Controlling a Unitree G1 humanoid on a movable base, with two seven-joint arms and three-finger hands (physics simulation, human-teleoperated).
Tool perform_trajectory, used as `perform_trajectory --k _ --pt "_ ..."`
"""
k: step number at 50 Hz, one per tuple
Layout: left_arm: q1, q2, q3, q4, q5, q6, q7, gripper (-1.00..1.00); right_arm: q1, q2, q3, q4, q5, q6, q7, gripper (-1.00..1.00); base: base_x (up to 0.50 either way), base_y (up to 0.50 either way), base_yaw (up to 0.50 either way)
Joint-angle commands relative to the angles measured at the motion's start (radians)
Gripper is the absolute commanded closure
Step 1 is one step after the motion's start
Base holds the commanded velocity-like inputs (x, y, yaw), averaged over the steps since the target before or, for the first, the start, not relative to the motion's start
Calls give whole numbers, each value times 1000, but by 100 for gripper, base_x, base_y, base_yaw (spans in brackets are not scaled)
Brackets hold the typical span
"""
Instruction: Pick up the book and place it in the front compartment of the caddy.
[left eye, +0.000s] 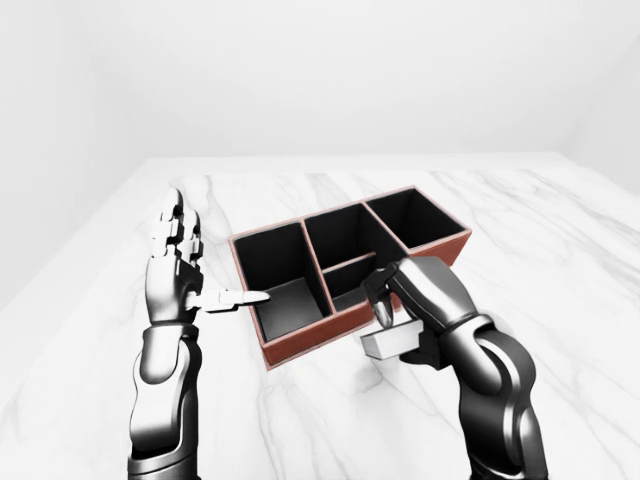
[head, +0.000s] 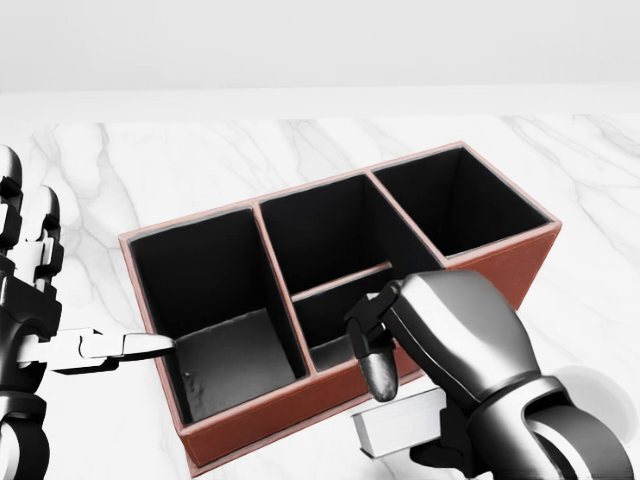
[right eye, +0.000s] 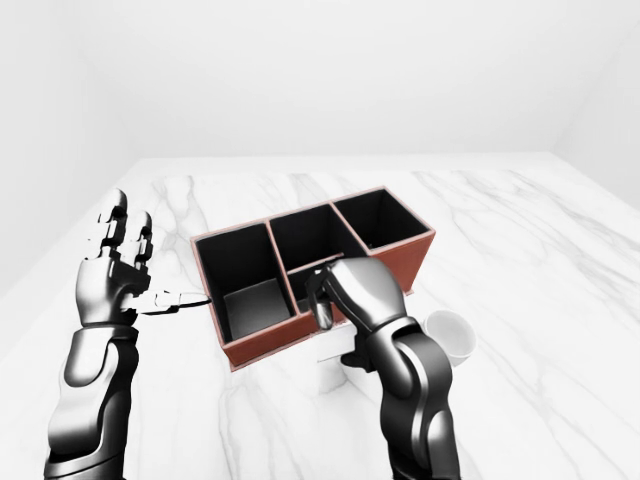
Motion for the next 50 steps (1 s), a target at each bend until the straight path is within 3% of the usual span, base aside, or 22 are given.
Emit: perform_trajectory --k 1,50 --pt "-1 1 1 -3 -2 0 1 -100 -123 7 -22 7 -46 0 0 100 0 0 0" --pt "-4 5 9 -17 -10 0 4 -100 -400 18 -21 245 -56 0 0 100 0 0 0"
